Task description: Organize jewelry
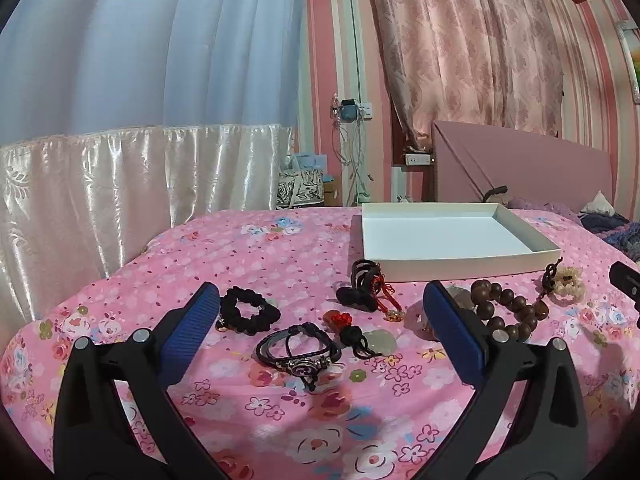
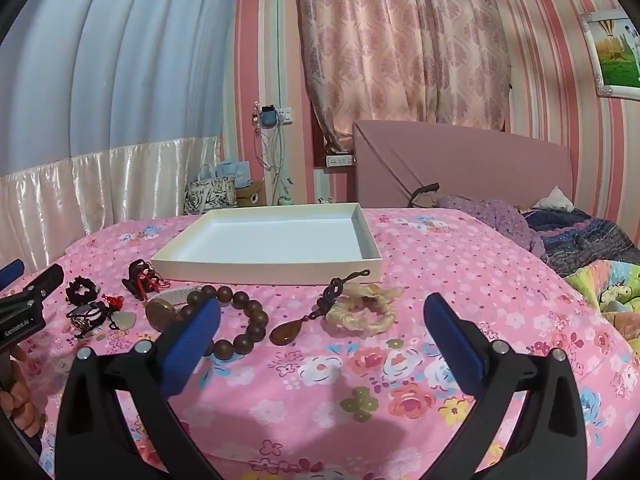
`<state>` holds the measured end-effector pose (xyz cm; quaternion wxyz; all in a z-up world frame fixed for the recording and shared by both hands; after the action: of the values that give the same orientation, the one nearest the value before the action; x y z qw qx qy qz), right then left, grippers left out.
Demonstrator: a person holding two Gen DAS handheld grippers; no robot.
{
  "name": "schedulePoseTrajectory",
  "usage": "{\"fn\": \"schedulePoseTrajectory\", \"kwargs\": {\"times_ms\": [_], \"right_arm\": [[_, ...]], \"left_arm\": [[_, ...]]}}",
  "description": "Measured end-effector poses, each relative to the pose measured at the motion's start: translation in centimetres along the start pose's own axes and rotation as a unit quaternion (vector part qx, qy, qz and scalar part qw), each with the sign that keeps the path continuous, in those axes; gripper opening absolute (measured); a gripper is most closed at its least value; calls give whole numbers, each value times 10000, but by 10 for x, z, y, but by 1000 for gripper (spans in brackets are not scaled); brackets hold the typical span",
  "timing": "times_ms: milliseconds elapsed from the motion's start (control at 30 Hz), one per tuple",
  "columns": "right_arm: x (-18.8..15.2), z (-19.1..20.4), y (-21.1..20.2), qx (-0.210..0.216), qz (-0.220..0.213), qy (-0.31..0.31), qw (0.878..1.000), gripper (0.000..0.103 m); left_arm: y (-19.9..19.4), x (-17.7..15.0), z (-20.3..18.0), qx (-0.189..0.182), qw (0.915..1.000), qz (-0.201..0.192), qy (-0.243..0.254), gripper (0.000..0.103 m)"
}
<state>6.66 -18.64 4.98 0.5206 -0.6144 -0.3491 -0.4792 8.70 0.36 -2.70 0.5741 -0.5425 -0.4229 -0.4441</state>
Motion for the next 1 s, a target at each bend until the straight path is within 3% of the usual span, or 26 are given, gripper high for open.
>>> {"fn": "schedulePoseTrajectory", "kwargs": {"times_ms": [1000], "right_arm": [[1,-2,0,7,-4,24,10000,101]], "left_arm": [[-2,1,1,11,10000,-44,-73,100]]}}
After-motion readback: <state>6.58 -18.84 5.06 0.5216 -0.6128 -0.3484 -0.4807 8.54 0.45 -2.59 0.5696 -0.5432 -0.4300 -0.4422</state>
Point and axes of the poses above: each gripper's, at about its wrist camera, not at the fingertips, and y roughly the way its jaws point, z to its left, x to its top, the point moved 10 cm from there along y, roughly the way its jaws point, and after that the axes turned 3 degrees about -z, right-handed, at the moved point
